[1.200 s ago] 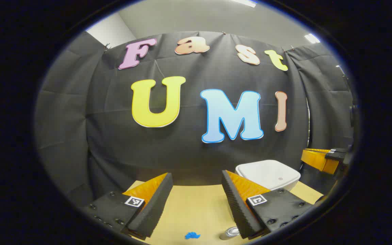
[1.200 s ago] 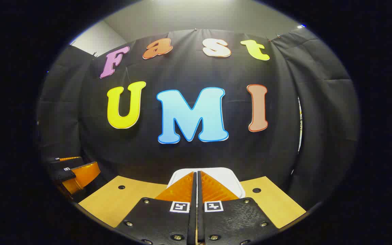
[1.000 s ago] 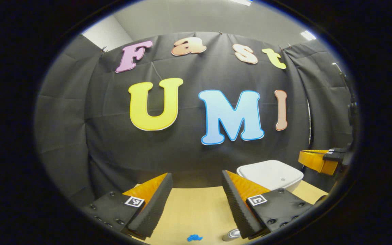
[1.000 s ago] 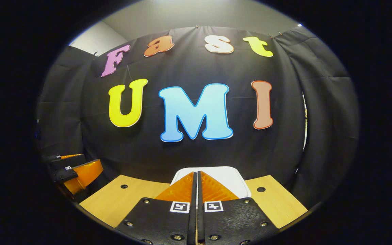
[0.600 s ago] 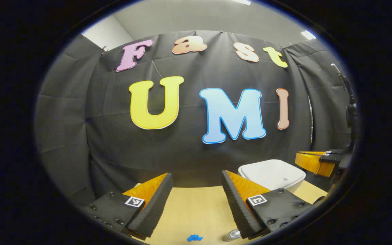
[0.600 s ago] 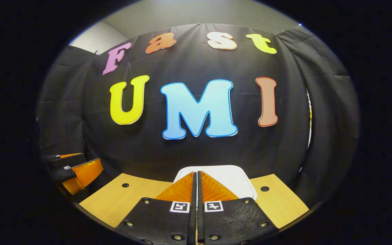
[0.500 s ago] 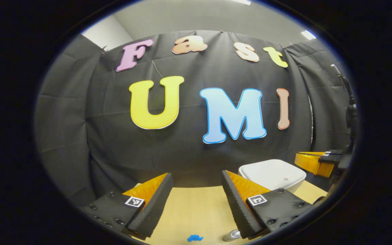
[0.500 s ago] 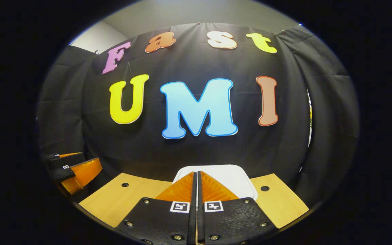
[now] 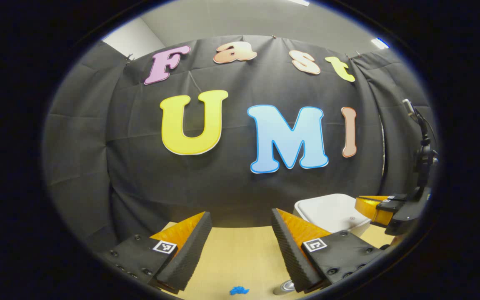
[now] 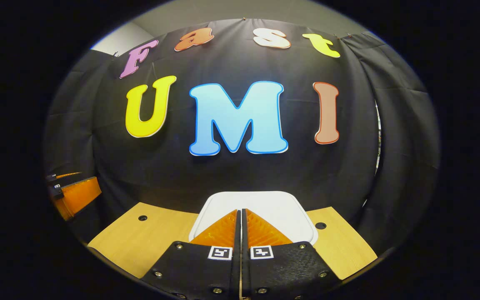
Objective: Press the lid of the desktop garbage bin to open it, pick up the crumpled paper on the desktop and throw it into the bin, then pick up the pop can on the desktop and drop it into the bin, and finally close the garbage bin lid.
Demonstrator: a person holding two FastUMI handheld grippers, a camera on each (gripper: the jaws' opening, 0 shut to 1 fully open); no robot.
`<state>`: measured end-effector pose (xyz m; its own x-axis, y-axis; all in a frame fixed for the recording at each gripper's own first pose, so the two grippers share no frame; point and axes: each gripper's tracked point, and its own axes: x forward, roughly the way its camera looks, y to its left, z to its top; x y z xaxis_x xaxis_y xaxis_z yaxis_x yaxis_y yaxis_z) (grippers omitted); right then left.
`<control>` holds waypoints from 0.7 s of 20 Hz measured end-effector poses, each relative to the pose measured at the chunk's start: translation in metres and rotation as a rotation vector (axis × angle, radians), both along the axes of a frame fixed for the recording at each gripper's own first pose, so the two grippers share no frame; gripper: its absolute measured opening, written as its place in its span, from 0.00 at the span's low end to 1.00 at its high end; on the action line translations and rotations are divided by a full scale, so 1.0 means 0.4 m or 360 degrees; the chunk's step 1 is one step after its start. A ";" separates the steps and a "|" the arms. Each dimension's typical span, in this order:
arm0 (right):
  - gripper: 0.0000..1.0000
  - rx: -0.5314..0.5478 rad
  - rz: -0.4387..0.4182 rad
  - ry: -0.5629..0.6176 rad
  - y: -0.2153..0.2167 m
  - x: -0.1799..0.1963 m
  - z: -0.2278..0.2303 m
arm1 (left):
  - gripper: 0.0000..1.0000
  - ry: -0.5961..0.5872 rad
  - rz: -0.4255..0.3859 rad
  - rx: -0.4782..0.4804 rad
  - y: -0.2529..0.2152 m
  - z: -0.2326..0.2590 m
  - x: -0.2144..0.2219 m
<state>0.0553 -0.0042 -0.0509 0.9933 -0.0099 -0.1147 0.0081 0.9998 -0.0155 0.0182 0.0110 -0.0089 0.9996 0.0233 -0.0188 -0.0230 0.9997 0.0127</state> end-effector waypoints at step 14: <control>0.02 0.0089 -0.0040 0.0148 -0.030 0.013 -0.100 | 0.94 0.0028 0.0015 0.0008 0.014 -0.016 0.009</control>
